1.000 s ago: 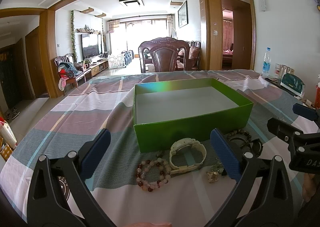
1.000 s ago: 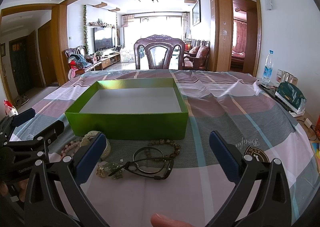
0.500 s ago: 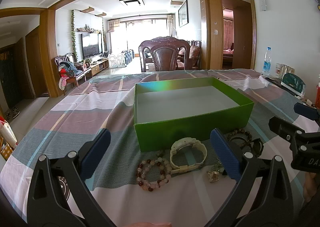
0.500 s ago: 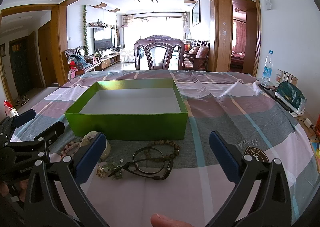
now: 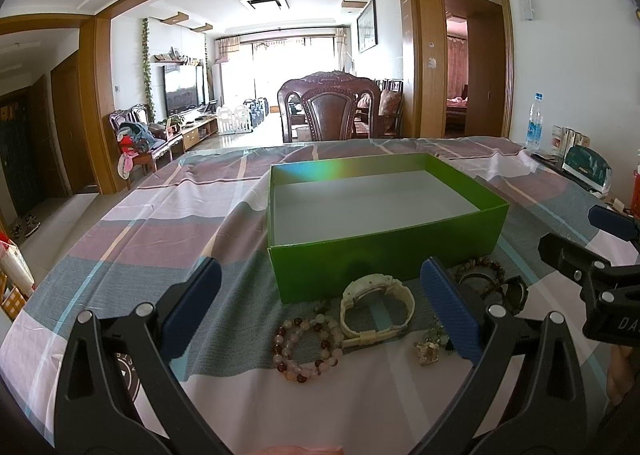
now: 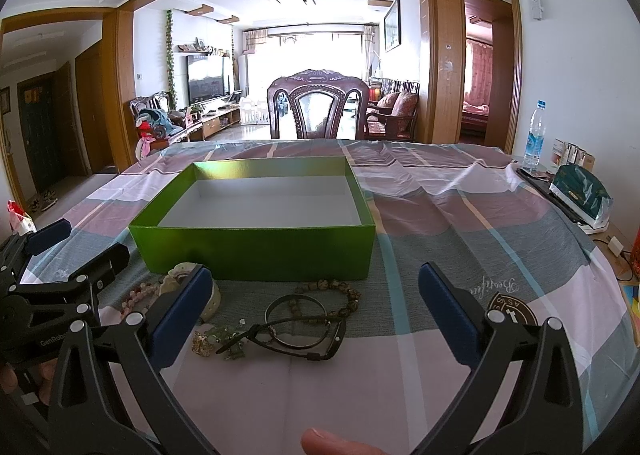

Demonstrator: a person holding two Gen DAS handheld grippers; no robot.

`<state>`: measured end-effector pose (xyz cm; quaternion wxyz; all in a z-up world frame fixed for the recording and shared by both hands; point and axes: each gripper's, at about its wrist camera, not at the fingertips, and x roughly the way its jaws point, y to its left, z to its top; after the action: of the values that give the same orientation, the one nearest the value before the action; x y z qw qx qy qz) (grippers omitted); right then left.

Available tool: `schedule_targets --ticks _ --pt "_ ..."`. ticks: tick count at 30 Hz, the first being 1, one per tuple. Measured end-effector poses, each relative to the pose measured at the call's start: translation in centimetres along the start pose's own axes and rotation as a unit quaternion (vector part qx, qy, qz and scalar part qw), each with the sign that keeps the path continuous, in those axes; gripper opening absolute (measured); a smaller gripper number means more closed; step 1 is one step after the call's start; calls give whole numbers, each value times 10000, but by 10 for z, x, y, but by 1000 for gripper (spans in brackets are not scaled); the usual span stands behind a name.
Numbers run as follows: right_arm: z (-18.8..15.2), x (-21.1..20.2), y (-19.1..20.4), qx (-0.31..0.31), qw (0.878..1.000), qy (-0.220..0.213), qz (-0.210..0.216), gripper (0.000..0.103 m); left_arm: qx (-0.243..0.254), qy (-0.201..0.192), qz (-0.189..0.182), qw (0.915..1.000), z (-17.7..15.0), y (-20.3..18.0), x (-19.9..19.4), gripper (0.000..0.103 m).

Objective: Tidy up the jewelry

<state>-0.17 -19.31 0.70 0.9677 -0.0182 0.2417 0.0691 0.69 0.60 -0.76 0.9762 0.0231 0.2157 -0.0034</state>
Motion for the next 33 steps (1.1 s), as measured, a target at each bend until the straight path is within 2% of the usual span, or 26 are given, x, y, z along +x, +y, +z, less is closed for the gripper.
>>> schedule_targets --ticks 33 --pt "0 1 1 -2 10000 4 -4 101 -6 59 6 10000 -6 2 1 99"
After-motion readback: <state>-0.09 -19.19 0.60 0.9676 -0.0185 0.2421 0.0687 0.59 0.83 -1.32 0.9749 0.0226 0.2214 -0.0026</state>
